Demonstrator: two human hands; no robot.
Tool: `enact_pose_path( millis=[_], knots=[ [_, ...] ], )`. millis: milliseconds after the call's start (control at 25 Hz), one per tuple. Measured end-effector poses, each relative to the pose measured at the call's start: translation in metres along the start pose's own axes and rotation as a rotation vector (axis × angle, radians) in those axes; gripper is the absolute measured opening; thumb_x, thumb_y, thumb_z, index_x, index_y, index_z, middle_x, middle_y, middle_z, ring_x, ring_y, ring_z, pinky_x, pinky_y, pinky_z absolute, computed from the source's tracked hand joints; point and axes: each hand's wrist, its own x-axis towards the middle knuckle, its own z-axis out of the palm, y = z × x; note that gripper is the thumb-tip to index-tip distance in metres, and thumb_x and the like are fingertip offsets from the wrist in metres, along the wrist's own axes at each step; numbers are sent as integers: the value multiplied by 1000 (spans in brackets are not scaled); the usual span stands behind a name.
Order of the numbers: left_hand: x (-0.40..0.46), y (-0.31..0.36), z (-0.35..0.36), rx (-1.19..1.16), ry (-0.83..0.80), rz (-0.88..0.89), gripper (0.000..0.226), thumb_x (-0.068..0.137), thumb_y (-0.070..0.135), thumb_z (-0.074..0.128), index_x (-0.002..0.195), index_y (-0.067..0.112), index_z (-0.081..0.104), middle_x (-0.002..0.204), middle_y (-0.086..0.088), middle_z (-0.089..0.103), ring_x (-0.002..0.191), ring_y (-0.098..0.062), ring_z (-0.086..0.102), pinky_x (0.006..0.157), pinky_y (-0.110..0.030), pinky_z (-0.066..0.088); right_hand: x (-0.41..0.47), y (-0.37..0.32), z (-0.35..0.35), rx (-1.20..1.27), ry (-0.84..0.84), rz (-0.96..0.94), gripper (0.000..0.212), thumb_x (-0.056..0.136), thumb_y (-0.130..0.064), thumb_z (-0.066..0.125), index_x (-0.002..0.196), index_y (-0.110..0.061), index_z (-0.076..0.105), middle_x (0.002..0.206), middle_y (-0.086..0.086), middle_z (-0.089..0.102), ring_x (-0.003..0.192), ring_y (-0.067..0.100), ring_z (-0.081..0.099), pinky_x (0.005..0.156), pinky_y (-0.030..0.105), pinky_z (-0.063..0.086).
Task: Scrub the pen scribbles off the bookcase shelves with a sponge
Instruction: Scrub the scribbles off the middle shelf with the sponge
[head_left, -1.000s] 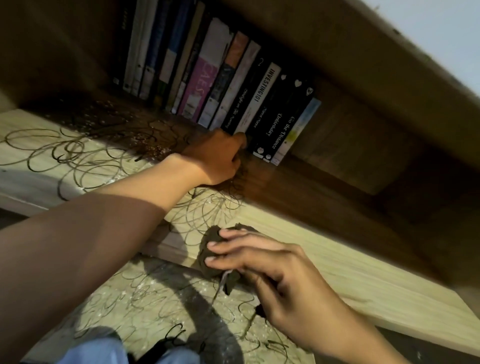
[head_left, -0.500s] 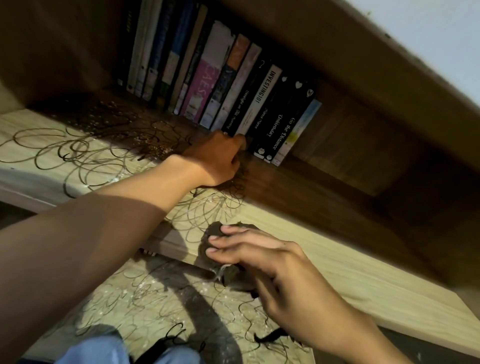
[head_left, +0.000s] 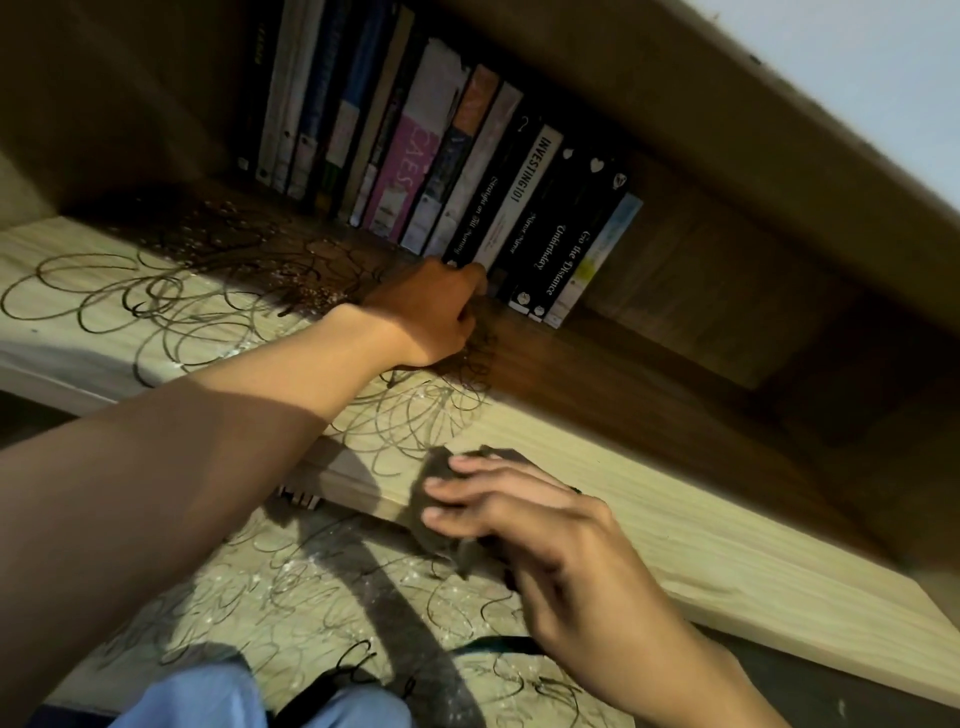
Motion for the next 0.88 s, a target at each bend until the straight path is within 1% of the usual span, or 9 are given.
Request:
enact_pose_path(
  millis=[160,240,320,400,440,520,640,760,880],
  knots=[
    [5,-2,2,-10,11,30,36,93,19,49,128,18,49,93,-6,58,92,-28,56,73,-33,45,-52,56,-43,-115,181,242,33,91,-7,49,108,-26,71,120,-20,64,120,1,55,103,20,41],
    [5,-1,3,-34,-3,28,36,93,21,49,129,21,48,98,-7,58,97,-28,55,77,-35,48,-68,79,-66,-198,178,459,34,98,-14,49,115,-38,65,120,-30,60,117,-10,51,97,7,37],
    [4,-1,0,-52,-19,18,35,92,21,49,127,24,48,102,-7,59,107,-27,51,85,-40,50,-72,94,-78,-184,142,629,31,98,-23,47,114,-47,58,104,-35,62,99,-17,54,80,0,38],
    [-1,0,-12,-82,4,-1,31,92,22,49,123,26,50,103,-5,60,110,-26,49,87,-40,49,-62,104,-79,-158,150,732,29,100,-26,44,106,-53,53,81,-25,65,76,-6,59,62,6,41],
    [-8,1,-23,-98,35,-10,30,92,22,50,122,26,51,104,-4,60,108,-26,50,87,-39,48,-54,108,-78,-160,155,757,27,101,-27,42,106,-52,51,80,-19,65,72,2,60,59,9,42],
    [-31,-3,-48,-99,119,-3,29,93,20,52,121,24,55,108,-3,59,109,-23,48,92,-37,46,-33,116,-75,-196,143,809,28,102,-25,38,120,-43,50,101,-10,62,91,16,63,69,16,45],
    [-81,-24,-85,-6,207,22,20,95,27,49,110,22,61,101,4,57,102,-18,49,92,-37,44,0,131,-71,-157,163,803,31,103,-17,36,131,-25,48,133,3,50,127,26,47,100,26,32],
    [-122,-51,-109,109,236,-35,43,96,46,31,91,21,65,84,4,62,82,-16,55,85,-41,43,19,132,-61,-165,170,791,25,104,-14,30,121,-20,47,138,13,46,116,30,49,98,31,33],
    [-143,-66,-109,172,340,-130,54,95,46,24,81,13,65,75,1,61,73,-18,52,81,-37,37,35,113,-51,-136,101,697,35,104,-11,29,134,-16,45,140,6,46,123,25,46,93,24,32]
  ],
)
